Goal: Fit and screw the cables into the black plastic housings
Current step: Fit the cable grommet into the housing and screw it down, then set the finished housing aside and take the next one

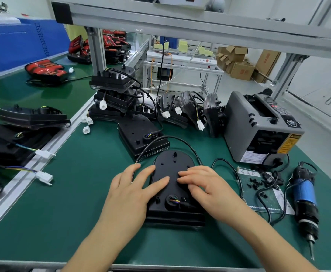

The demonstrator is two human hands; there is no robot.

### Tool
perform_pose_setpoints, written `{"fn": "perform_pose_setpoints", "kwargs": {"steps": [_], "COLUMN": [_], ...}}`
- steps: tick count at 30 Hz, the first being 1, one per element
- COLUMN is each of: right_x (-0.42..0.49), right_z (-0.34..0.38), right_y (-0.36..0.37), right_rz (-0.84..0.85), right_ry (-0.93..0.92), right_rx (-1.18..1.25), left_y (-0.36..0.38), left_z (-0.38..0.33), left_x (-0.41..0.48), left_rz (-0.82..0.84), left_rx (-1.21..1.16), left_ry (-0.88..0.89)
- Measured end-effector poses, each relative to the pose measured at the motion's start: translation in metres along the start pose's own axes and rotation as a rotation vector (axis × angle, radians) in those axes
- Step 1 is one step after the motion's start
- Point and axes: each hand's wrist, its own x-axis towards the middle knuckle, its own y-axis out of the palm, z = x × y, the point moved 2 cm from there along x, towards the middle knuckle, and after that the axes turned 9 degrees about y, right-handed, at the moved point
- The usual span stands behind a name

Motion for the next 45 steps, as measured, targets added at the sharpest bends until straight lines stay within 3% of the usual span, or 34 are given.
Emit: {"fn": "perform_pose_setpoints", "kwargs": {"steps": [3, 5, 7, 9, 13, 18, 22, 29, 32, 39, 42, 45], "right_x": [-0.012, -0.022, -0.032, -0.039, -0.044, -0.038, -0.036, -0.038, -0.041, -0.054, -0.056, -0.053], "right_z": [-0.003, -0.007, -0.012, -0.018, -0.026, -0.024, -0.019, -0.005, 0.001, -0.001, 0.002, 0.011], "right_y": [-0.005, -0.009, -0.013, -0.019, -0.024, -0.013, -0.007, 0.007, 0.008, 0.006, 0.001, -0.003], "right_rz": [-0.012, -0.044, -0.097, -0.177, -0.144, 0.014, 0.015, 0.056, 0.027, -0.092, -0.146, -0.148], "right_ry": [0.053, 0.105, 0.168, 0.264, 0.478, 0.55, 0.555, 0.555, 0.548, 0.547, 0.494, 0.425], "right_rx": [0.085, 0.079, 0.048, 0.019, -0.143, -0.171, -0.145, 0.002, 0.082, 0.333, 0.322, 0.296], "left_y": [-0.001, 0.003, 0.005, 0.003, 0.006, 0.014, 0.011, -0.005, -0.002, -0.017, -0.019, -0.023], "left_z": [0.002, 0.013, 0.027, 0.048, 0.067, 0.063, 0.049, 0.007, -0.009, -0.033, -0.038, -0.043], "left_x": [0.005, 0.008, 0.014, 0.022, 0.036, 0.041, 0.026, 0.004, -0.006, -0.021, -0.029, -0.033], "left_rz": [0.075, 0.133, 0.079, -0.006, 0.322, 0.43, 0.396, 0.385, 0.381, 0.168, 0.161, 0.038], "left_rx": [-0.06, -0.262, -0.455, -0.449, -0.174, -0.432, -0.775, -0.616, -0.697, -1.227, -1.234, -1.401], "left_ry": [-0.005, -0.045, -0.189, -0.418, -0.61, -0.646, -0.654, -0.428, -0.495, -0.564, -0.587, -0.623]}}
